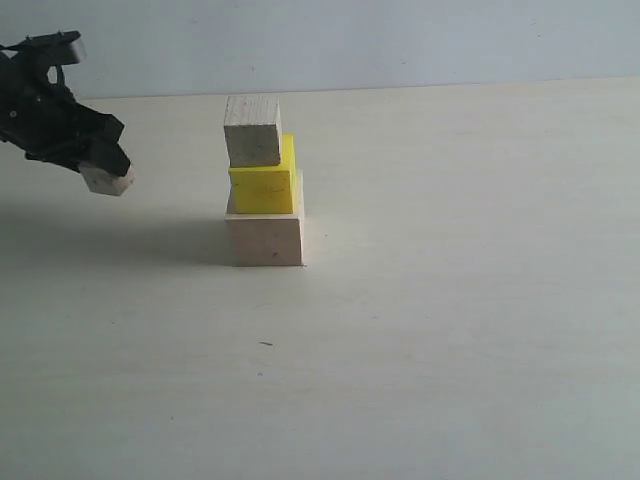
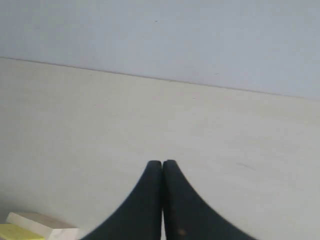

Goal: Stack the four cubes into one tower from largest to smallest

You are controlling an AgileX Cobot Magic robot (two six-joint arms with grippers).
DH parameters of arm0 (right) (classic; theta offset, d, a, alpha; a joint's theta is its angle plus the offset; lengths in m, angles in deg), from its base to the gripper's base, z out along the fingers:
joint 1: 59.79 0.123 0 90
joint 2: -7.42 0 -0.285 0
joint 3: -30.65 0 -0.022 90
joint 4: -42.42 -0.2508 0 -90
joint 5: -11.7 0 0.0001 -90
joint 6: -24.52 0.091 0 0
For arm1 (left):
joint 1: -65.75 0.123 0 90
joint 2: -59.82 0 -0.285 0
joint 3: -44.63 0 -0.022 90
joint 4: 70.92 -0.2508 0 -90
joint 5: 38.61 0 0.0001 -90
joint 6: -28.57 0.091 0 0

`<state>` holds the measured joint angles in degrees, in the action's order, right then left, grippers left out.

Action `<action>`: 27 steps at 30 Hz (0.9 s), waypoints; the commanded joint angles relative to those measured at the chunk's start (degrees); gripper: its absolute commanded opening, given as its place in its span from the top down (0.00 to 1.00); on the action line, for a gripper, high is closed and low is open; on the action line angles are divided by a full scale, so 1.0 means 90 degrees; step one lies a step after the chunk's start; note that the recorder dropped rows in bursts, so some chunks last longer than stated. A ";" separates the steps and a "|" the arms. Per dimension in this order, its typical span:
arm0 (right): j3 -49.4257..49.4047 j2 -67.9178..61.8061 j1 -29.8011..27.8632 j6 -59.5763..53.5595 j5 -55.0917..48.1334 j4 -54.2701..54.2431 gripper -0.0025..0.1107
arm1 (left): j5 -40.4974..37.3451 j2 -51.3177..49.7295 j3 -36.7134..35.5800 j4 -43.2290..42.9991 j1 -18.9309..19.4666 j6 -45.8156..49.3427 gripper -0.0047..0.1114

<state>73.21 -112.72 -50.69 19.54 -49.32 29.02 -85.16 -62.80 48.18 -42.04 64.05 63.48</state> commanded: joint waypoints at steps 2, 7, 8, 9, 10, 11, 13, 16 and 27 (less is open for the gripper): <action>-0.1849 0.1155 -0.0027 -0.0160 0.1363 0.0756 0.98 | 0.0189 0.0351 -0.0244 0.0479 -0.0008 0.0215 0.96; -0.4145 0.2523 -0.0027 -0.0144 0.3199 0.0720 0.98 | 0.0436 0.0622 -0.0643 0.0905 -0.0033 0.0286 0.96; -0.4620 0.2812 -0.0027 -0.0117 0.3496 0.0720 0.98 | 0.0500 0.0673 -0.0738 0.0988 -0.0033 0.0286 0.96; -0.5075 0.3094 -0.0027 -0.0117 0.3726 0.0720 0.98 | 0.0605 0.0743 -0.0872 0.1046 -0.0033 0.0286 0.96; -0.5421 0.3302 -0.0027 -0.0117 0.3856 0.0682 0.98 | 0.0697 0.0825 -0.1015 0.1083 -0.0048 0.0270 0.96; -0.5824 0.3549 -0.0027 -0.0117 0.3981 0.0625 0.98 | 0.0803 0.0892 -0.1177 0.1094 -0.0047 0.0269 0.96; -0.6476 0.3941 -0.0027 -0.0117 0.4128 0.0437 0.98 | 0.1044 0.1095 -0.1567 0.1131 -0.0073 0.0230 0.96; -0.7329 0.4414 -0.0027 -0.0117 0.4262 0.0272 0.98 | 0.1502 0.1469 -0.2180 0.1207 -0.0172 0.0106 0.96; -0.8223 0.5183 -0.0014 -0.0158 0.4389 -0.0285 0.98 | 0.3416 0.2614 -0.3962 0.1407 -0.1155 -0.0123 0.96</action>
<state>-0.64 -67.24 -50.69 18.74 -10.90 28.15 -58.61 -40.46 14.74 -30.25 55.07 62.83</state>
